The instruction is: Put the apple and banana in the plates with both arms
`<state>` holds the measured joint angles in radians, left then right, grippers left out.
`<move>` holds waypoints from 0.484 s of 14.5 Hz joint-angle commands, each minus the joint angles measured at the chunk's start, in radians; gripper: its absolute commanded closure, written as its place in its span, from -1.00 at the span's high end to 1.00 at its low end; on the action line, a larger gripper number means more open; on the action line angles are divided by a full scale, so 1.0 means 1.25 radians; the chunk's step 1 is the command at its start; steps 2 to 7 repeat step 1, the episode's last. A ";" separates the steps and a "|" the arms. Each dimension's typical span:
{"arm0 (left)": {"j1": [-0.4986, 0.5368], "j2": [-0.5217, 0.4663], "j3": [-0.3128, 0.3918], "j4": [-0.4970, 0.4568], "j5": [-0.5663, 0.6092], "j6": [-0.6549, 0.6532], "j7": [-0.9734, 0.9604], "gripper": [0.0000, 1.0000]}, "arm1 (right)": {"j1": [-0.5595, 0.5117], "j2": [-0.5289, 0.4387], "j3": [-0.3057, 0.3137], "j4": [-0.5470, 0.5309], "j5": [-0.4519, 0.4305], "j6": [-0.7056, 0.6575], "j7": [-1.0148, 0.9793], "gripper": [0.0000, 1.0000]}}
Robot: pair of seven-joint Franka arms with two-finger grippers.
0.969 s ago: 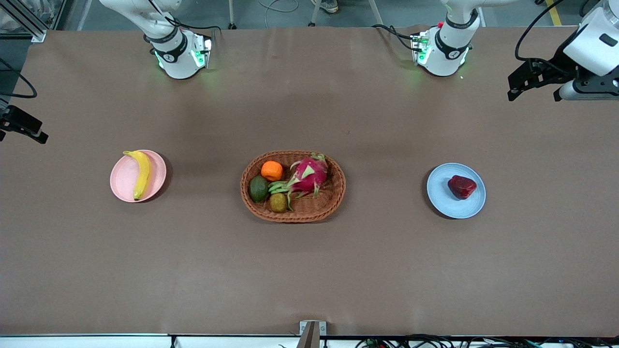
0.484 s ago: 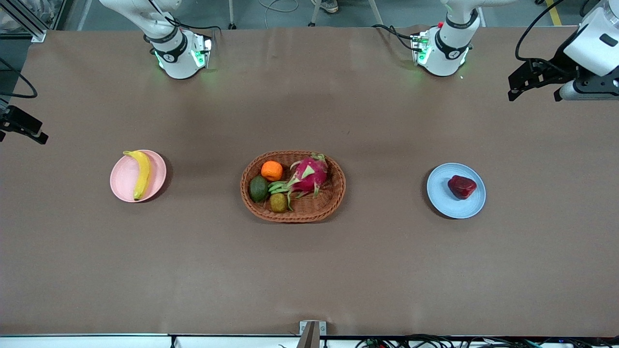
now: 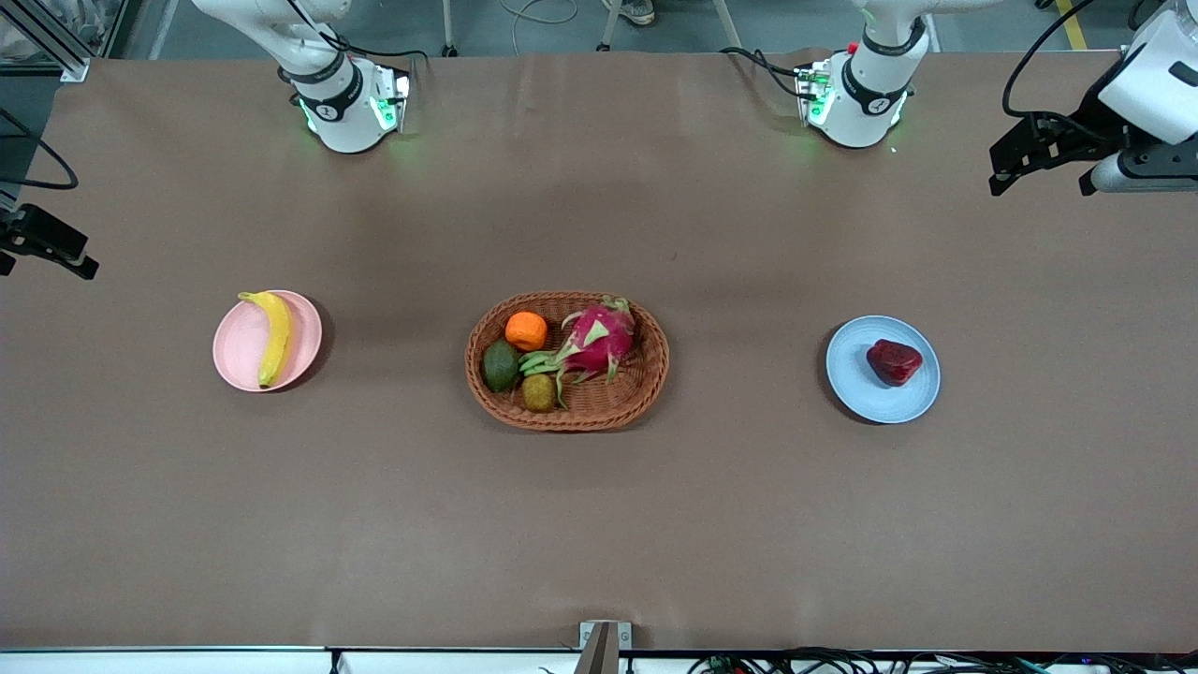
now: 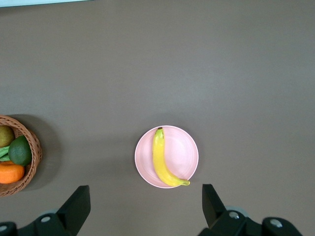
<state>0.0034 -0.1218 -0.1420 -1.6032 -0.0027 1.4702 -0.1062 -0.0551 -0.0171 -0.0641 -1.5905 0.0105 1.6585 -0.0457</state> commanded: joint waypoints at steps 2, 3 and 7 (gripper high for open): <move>0.002 0.001 -0.004 0.009 0.014 0.001 -0.007 1.00 | 0.000 -0.019 0.001 -0.014 -0.013 0.011 0.006 1.00; 0.002 0.001 -0.004 0.009 0.014 0.001 -0.007 1.00 | 0.000 -0.019 0.001 -0.014 -0.013 0.011 0.006 1.00; 0.002 0.001 -0.004 0.009 0.014 0.001 -0.007 1.00 | 0.000 -0.019 0.001 -0.014 -0.013 0.011 0.006 1.00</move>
